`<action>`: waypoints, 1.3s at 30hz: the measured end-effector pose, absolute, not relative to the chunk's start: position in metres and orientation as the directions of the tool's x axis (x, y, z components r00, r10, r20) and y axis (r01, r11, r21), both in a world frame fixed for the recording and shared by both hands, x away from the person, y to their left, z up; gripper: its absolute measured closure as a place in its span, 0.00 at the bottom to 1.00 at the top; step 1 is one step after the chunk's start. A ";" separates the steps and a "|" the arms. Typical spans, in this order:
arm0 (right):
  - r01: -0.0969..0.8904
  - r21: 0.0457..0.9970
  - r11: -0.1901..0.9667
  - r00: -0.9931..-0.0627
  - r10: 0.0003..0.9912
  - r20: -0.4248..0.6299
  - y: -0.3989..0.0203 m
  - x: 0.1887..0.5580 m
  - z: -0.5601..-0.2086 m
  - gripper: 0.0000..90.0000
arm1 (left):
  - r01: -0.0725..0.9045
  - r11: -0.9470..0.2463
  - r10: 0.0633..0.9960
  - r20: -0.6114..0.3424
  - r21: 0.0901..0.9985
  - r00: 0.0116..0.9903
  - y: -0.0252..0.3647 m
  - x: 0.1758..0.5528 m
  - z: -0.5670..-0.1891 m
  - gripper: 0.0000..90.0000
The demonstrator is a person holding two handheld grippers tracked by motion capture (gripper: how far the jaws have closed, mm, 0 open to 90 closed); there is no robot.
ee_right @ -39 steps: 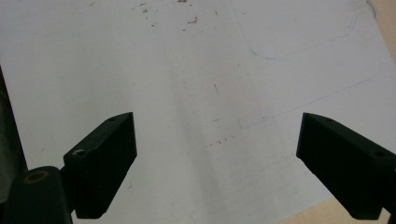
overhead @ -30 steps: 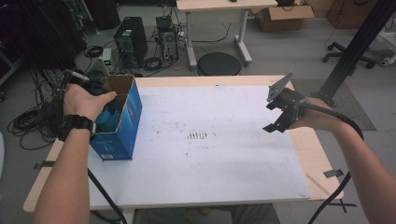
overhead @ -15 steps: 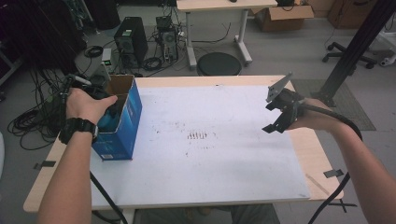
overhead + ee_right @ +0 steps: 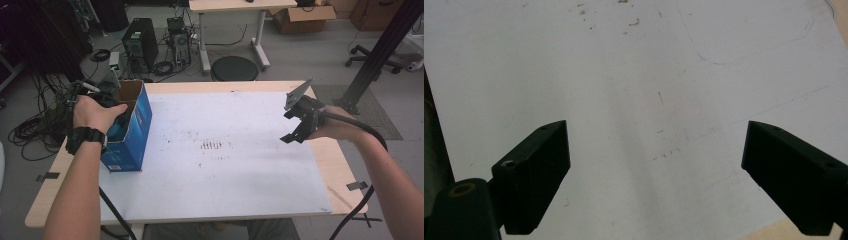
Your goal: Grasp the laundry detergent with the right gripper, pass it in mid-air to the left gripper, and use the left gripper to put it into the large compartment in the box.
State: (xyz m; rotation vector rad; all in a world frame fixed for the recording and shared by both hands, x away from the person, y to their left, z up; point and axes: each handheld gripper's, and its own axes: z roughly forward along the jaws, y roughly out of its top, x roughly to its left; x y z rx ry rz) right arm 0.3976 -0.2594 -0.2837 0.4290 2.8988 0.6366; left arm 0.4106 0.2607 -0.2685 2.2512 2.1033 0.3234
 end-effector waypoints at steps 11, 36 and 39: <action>0.245 0.430 0.869 -0.948 0.307 -0.080 -0.261 0.395 -0.282 0.13 | 0.980 -0.097 0.989 0.125 0.173 0.076 0.258 0.410 -0.259 0.36; 0.204 0.481 0.853 -0.960 0.271 -0.074 -0.242 0.390 -0.266 0.09 | 0.908 -0.297 0.954 0.125 0.297 0.271 0.204 0.388 -0.172 0.18; 0.197 0.480 0.855 -0.962 0.263 -0.074 -0.239 0.389 -0.265 0.09 | 0.892 -0.348 0.937 0.136 0.290 0.322 0.190 0.386 -0.172 0.15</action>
